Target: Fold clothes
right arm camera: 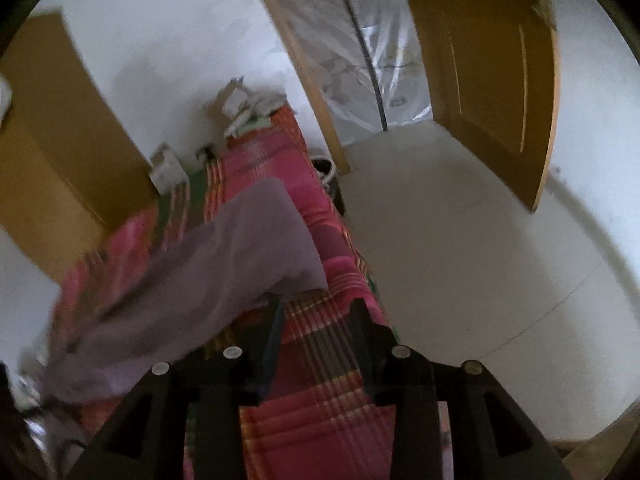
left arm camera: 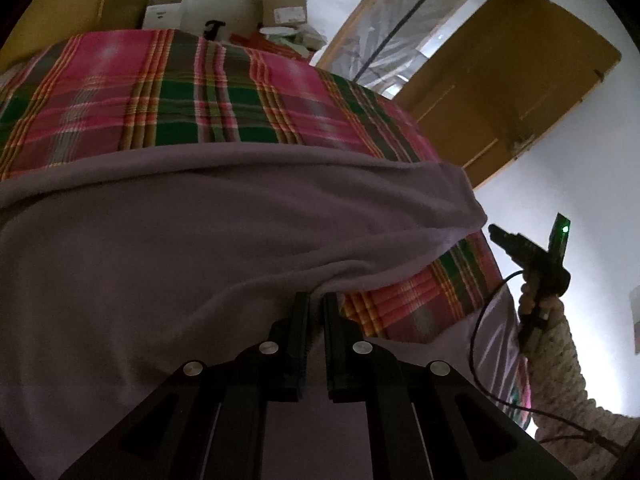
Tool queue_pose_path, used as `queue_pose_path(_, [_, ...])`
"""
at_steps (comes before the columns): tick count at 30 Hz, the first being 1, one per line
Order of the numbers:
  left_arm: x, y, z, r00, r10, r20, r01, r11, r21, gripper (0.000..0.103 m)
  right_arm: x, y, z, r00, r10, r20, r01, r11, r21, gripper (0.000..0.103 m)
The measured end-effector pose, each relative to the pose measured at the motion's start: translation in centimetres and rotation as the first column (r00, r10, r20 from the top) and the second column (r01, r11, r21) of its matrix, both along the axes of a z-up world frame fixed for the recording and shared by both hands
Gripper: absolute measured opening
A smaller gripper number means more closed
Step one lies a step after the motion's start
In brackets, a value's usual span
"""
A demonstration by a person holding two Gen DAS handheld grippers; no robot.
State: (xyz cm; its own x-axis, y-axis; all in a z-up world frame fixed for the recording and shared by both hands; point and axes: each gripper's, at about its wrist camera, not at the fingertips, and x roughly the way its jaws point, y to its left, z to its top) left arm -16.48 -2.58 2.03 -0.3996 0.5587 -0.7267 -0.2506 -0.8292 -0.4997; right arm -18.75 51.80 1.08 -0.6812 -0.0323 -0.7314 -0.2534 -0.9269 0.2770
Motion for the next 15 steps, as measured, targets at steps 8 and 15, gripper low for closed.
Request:
queue_pose_path(8, [-0.5,-2.1,0.9,0.992,0.123,-0.033,-0.123,0.992,-0.005,0.007,-3.7,-3.5,-0.2,0.996,0.079,0.037,-0.083,0.989,0.124,0.038])
queue_pose_path(15, [-0.7,-2.5,0.5,0.992,0.127,-0.015,-0.127,0.992,-0.008,0.007,-5.8,-2.8,-0.4,0.998,0.037,0.057,-0.040,0.998,0.056,0.023])
